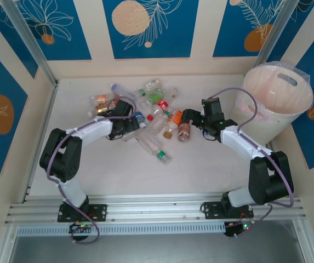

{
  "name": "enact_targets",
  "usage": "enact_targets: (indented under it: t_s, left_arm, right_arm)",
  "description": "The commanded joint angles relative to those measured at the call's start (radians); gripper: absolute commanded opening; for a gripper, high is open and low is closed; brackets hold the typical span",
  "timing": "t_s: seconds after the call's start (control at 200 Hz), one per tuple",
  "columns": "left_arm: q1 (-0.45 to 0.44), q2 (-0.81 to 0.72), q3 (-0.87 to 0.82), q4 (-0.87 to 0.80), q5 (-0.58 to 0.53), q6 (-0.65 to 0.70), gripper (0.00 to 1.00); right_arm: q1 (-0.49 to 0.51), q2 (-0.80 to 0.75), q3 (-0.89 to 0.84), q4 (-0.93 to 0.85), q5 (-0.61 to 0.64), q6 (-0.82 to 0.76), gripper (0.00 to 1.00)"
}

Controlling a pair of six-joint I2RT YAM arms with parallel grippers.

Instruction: Put the plastic bottles in the bin

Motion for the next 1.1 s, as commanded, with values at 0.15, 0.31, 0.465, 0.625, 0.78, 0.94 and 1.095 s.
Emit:
enact_targets:
  t_s: [0.15,0.31,0.465,0.625,0.78,0.94,1.095]
  left_arm:
    - [0.015,-0.041,-0.107,-0.217,-0.048,0.115,1.0]
    - [0.018,-0.131,-0.128,-0.205,-0.041,0.141,1.0]
    - [0.016,-0.242,-0.172,-0.132,0.044,0.138,1.0]
    - [0.015,-0.231,-0.19,-0.086,0.046,0.116,1.0]
    - [-0.013,-0.194,-0.16,-0.057,0.077,0.178,1.0]
    - [-0.018,-0.17,-0.164,-0.055,0.031,0.185,1.0]
    - [-0.017,-0.078,-0.148,-0.068,-0.026,0.182,1.0]
  right_arm:
    - [0.014,0.015,0.047,-0.024,0.021,-0.023,1.0]
    - [0.022,0.019,0.053,-0.031,0.023,-0.024,1.0]
    - [0.027,0.02,0.063,-0.038,0.028,-0.024,1.0]
    - [0.032,0.025,0.066,-0.04,0.032,-0.025,1.0]
    - [0.037,0.031,0.072,-0.052,0.035,-0.027,1.0]
    - [0.041,0.035,0.071,-0.055,0.04,-0.021,1.0]
    - [0.044,0.045,0.078,-0.06,0.035,-0.023,1.0]
